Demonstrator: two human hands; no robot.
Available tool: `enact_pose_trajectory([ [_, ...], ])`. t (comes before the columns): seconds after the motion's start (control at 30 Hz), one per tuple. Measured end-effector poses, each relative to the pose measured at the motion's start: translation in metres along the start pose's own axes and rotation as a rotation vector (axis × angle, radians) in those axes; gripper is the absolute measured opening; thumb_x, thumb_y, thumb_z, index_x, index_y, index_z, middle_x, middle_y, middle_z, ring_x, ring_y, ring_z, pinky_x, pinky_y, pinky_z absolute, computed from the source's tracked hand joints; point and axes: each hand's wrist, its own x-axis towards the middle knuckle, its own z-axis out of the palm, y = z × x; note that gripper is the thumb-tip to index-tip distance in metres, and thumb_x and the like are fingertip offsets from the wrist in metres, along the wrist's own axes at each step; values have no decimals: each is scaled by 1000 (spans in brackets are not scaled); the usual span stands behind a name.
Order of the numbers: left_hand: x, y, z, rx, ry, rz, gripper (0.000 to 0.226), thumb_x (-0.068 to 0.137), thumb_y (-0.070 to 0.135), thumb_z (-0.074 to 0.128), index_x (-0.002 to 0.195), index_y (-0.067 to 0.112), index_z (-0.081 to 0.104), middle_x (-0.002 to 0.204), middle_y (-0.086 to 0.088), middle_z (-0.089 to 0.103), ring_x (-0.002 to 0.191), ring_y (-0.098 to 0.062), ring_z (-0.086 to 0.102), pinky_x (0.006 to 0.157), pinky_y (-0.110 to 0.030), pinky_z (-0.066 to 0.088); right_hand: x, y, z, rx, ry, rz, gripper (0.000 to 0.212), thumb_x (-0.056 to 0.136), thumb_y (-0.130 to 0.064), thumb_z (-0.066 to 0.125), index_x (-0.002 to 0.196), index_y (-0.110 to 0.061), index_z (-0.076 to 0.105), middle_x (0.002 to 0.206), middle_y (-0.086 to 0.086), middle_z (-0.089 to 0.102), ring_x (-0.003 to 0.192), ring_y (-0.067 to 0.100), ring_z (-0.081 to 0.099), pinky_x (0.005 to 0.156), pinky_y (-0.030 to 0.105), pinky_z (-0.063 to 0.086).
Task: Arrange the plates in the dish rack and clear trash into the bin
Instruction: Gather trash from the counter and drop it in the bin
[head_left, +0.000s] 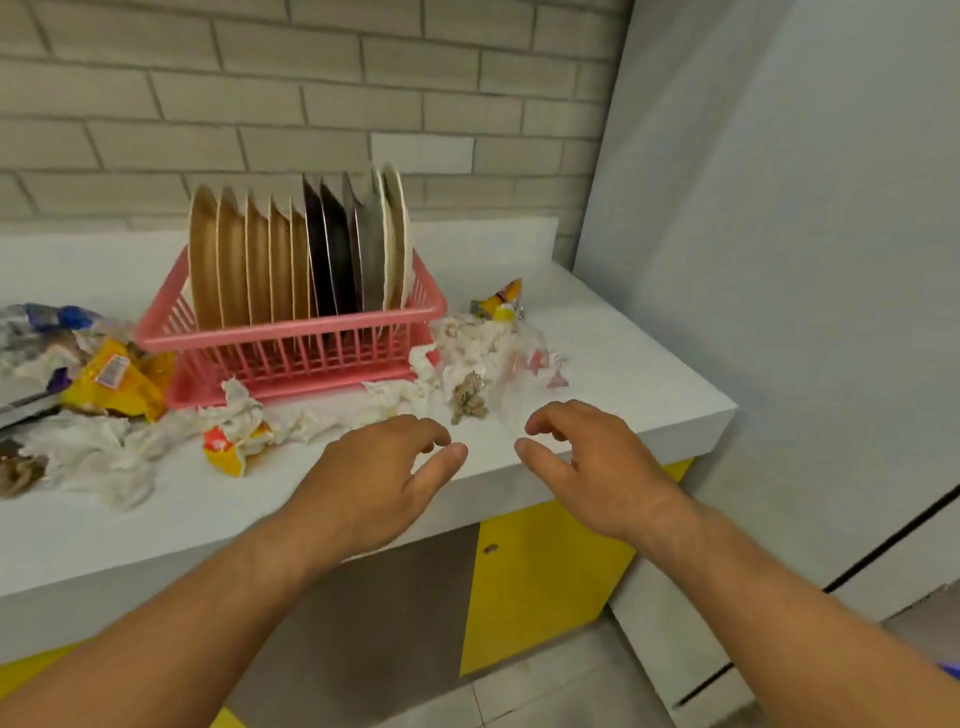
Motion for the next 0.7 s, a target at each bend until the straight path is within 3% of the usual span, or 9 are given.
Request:
enact_pose_trajectory([
  [0.37, 112, -6, -9, 19, 29, 32, 53, 88, 67, 21, 102, 36, 61, 98, 20, 59, 88, -2, 54, 77, -30, 48, 79, 40, -41, 10, 122, 41, 14, 91, -44, 51, 100, -35, 56, 97, -15, 58, 90, 4, 54, 78, 25, 47],
  [0.53, 155, -2, 10, 39, 73, -33, 50, 87, 68, 21, 87, 35, 59, 85, 19, 57, 80, -3, 53, 69, -28, 44, 125, 84, -48, 34, 39, 17, 18, 90, -45, 53, 105, -35, 56, 100, -17, 56, 92, 2, 54, 78, 21, 44],
  [0.7, 180, 4, 25, 31, 73, -112, 55, 86, 70, 21, 97, 34, 62, 88, 20, 55, 83, -2, 54, 71, -26, 44, 158, 110, -48, 68, -39, -11, 21, 91, -45, 52, 107, -33, 56, 104, -15, 55, 95, 4, 53, 80, 21, 44],
])
